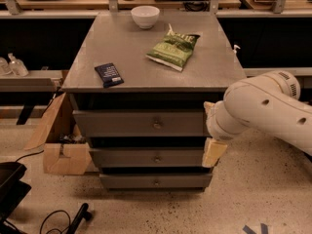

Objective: Open top drawer

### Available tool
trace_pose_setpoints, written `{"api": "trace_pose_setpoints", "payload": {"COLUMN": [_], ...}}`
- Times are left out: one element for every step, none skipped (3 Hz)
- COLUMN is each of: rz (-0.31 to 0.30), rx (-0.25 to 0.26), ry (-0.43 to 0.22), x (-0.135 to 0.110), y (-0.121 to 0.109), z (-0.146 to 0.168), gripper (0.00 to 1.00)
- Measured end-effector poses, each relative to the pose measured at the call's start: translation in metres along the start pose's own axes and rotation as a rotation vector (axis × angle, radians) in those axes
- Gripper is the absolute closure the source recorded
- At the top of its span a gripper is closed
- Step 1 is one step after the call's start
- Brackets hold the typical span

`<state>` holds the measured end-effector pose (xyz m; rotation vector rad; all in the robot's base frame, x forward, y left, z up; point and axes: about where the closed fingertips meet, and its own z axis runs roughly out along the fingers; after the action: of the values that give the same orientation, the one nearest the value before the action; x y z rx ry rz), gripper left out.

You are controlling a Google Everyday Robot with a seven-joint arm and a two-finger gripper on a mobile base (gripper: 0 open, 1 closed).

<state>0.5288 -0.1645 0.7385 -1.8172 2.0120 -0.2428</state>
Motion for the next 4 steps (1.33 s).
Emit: {"api": "trace_pose_setpoints", "payload": {"rz": [0.002,-0.002,-0.040,-0.080], "rx": [-0.039,-0.047,-0.055,-0.056], "ry": [0.010,0.018,0.088,0.129], "x": [-0.003,-0.004,-0.002,0.000], "y": [0.002,0.004,-0.003,-0.018], "z": [0.024,0.026,0.035,0.042], "gripper": [0.00,0.00,0.00,0.00]}}
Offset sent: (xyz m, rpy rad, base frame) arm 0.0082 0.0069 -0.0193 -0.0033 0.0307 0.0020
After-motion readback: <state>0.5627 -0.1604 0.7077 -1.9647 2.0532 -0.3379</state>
